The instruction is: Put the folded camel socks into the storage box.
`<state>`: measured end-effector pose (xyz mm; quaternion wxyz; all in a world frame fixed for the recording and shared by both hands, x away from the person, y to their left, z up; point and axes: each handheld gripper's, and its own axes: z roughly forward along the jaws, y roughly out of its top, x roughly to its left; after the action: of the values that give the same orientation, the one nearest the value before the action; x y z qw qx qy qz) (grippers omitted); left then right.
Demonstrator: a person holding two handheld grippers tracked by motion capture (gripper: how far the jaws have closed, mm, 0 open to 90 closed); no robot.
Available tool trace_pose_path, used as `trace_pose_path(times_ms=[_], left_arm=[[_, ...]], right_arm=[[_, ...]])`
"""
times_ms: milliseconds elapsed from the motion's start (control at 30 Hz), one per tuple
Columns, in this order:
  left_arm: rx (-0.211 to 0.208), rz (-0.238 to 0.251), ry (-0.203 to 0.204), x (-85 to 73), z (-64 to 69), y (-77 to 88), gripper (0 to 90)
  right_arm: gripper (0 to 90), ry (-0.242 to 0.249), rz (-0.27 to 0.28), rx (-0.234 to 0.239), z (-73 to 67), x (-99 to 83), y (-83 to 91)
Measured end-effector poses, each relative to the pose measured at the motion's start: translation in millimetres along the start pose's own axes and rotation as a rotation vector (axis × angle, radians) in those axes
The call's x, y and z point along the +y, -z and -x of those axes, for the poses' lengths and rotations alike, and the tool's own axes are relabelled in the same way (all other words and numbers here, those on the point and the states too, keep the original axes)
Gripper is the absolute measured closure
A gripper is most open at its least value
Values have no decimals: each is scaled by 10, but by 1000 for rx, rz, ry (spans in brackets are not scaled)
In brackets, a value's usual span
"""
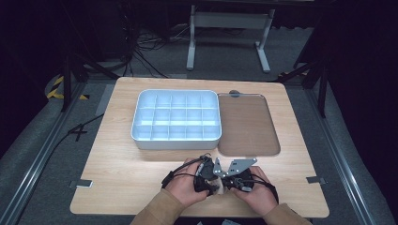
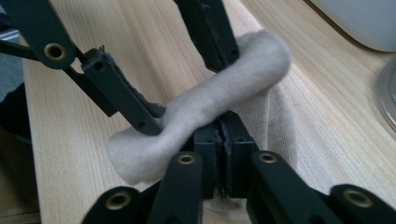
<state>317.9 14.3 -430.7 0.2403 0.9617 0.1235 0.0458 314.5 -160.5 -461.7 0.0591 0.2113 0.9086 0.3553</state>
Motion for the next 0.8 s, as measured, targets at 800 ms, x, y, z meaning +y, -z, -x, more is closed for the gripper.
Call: trace_pose_path(times_ms=[800], left_arm=[[-7, 44, 29, -33, -37, 52, 492]], right_arm=[[802, -106, -120, -77, 227, -147, 265]])
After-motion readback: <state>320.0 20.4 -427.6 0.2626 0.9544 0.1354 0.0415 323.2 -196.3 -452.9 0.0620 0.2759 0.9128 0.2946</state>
